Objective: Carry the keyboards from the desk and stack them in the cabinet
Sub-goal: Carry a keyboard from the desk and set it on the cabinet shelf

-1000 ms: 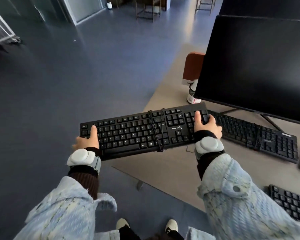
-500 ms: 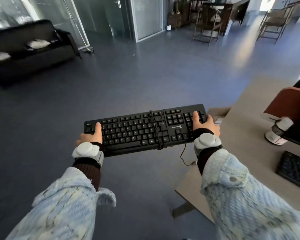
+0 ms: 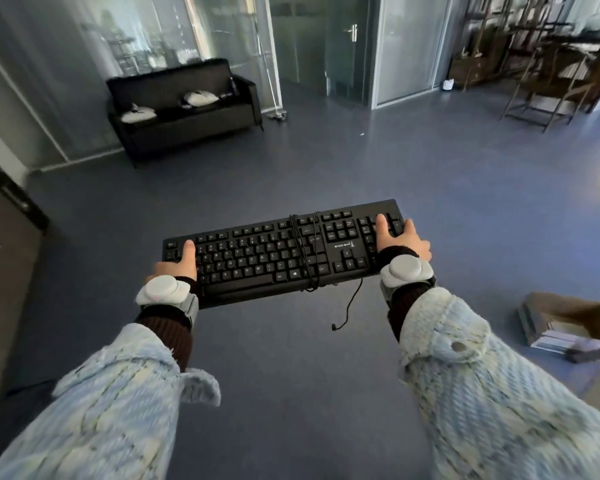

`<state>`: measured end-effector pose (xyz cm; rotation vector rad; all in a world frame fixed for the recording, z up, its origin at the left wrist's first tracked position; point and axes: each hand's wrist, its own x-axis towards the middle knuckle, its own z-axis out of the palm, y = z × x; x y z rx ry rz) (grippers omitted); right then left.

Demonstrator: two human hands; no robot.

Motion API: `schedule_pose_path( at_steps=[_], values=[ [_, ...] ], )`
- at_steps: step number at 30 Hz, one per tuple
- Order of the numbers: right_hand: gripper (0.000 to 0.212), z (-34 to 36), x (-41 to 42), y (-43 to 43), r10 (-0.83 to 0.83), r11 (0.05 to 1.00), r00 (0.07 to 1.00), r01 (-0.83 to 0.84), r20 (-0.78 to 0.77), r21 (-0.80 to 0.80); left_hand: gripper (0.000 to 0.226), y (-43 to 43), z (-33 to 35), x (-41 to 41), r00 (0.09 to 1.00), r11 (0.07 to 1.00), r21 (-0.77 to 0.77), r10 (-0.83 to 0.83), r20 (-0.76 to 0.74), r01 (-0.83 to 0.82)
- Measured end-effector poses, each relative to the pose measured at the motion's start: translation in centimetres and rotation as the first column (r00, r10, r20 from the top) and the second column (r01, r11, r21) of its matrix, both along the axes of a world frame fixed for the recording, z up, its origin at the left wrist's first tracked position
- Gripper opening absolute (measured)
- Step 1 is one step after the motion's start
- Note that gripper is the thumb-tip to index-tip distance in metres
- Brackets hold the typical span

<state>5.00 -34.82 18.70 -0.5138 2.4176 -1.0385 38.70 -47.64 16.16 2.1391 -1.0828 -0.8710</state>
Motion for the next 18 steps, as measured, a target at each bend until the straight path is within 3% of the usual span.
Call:
schedule_pose_path(
  at_steps=[4,9,18],
  values=[
    [0.080,0.9,2.0,-7.7,0.122,0.993,0.992,-0.122,0.027,-0.008,0.109,-3.9,1.8,2.2,0.995,0.996,-0.038,0.084,0.055,-0.082],
    [0.079,0.6,5.7,-16.2,0.218,0.976,0.975,-0.219,0.042,0.013,0.125,-11.4,-0.2,8.1,0.979,0.981,0.000,0.195,0.058,-0.196],
    [0.083,0.4,17.2,-36.5,0.397,0.918,0.918,-0.397,-0.010,0.019,0.104,-23.3,-0.3,19.5,0.928,0.928,0.032,0.372,-0.006,-0.372]
  ],
)
